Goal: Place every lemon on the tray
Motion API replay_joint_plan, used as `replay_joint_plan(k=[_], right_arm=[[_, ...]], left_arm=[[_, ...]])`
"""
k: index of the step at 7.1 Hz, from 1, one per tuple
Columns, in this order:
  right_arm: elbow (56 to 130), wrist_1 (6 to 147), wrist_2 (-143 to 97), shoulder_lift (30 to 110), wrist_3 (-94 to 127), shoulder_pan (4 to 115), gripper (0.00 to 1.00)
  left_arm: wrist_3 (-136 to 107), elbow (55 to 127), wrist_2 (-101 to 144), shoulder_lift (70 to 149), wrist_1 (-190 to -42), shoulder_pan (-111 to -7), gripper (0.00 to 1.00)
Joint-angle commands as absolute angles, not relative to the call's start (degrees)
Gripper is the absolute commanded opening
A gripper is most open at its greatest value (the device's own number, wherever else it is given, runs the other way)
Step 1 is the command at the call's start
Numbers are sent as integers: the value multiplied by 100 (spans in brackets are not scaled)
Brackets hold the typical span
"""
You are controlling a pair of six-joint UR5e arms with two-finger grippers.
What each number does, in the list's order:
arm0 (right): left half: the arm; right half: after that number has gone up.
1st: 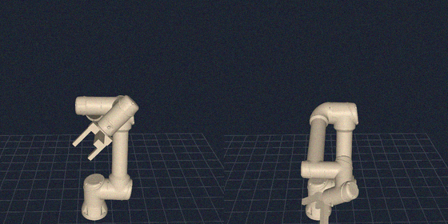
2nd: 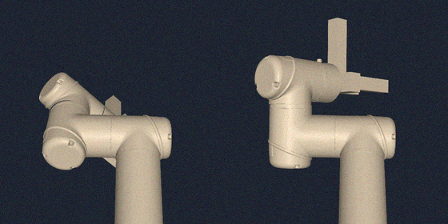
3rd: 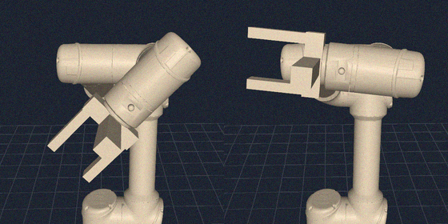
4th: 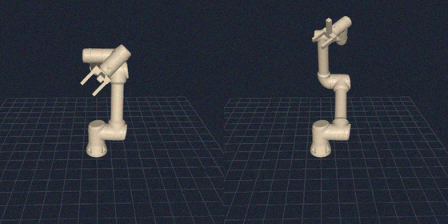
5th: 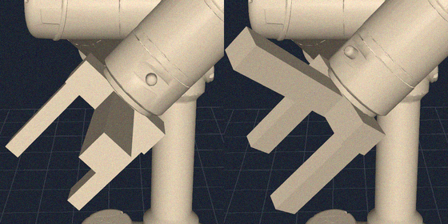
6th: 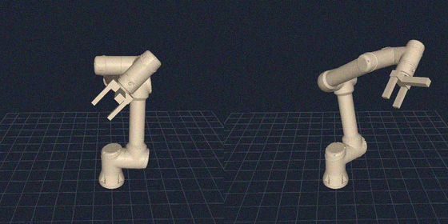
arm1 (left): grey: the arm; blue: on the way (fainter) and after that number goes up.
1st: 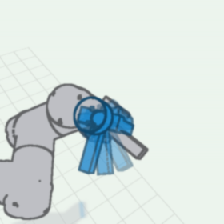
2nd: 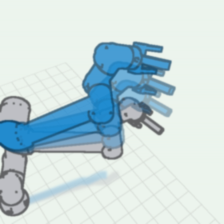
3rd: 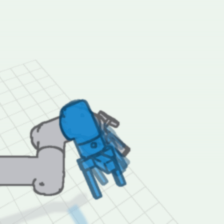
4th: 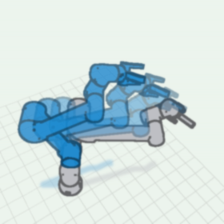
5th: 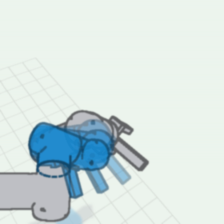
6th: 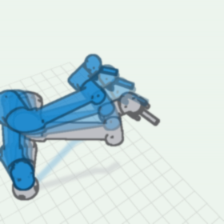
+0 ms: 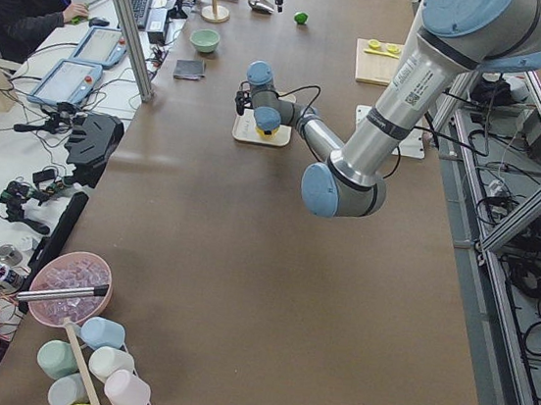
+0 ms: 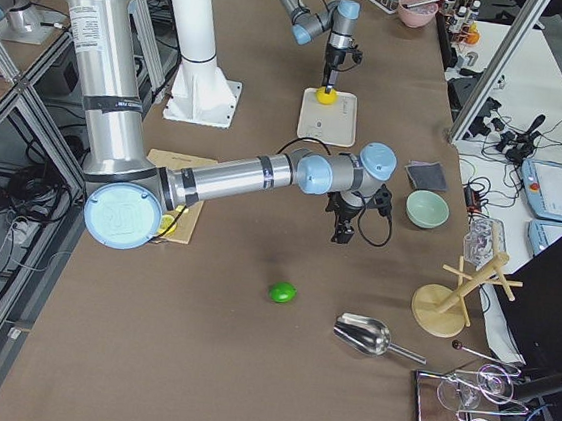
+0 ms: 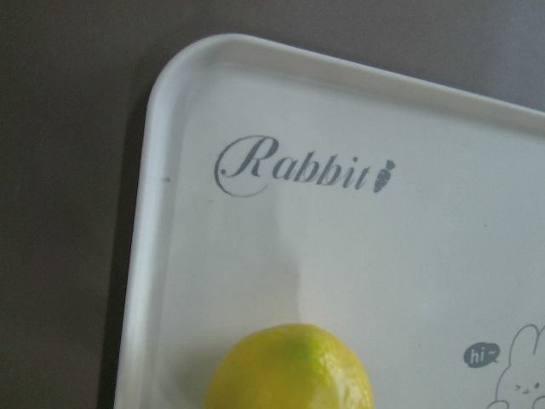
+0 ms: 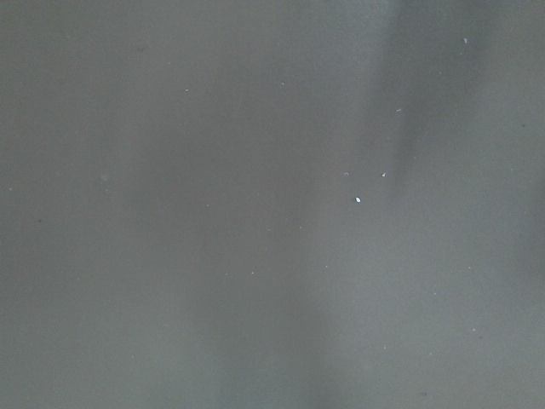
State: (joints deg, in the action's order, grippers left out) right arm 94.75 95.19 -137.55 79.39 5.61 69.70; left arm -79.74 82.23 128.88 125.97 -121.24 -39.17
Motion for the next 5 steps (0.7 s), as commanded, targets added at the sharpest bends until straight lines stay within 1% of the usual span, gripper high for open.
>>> replay_joint_plan(k=[1,3,4,5], right_arm=[[9475,9519,-13755,7945,554,6961,100],[9544,9519,-13746,7937,745,6961,100],[9597,9510,-13703,7945,912,6961,100],[9746,9510,-13224,7963,940,6813,100]], left_arm=[[-7954,8227,12955,12543,-12112,-4654,98],[-7274,8026,12982,12262,-12068,-5279,98],[-6338,7929,13016,11913,-12067,-5743,98],[-4840,7675,13234,11561,-12050,-6270,98]])
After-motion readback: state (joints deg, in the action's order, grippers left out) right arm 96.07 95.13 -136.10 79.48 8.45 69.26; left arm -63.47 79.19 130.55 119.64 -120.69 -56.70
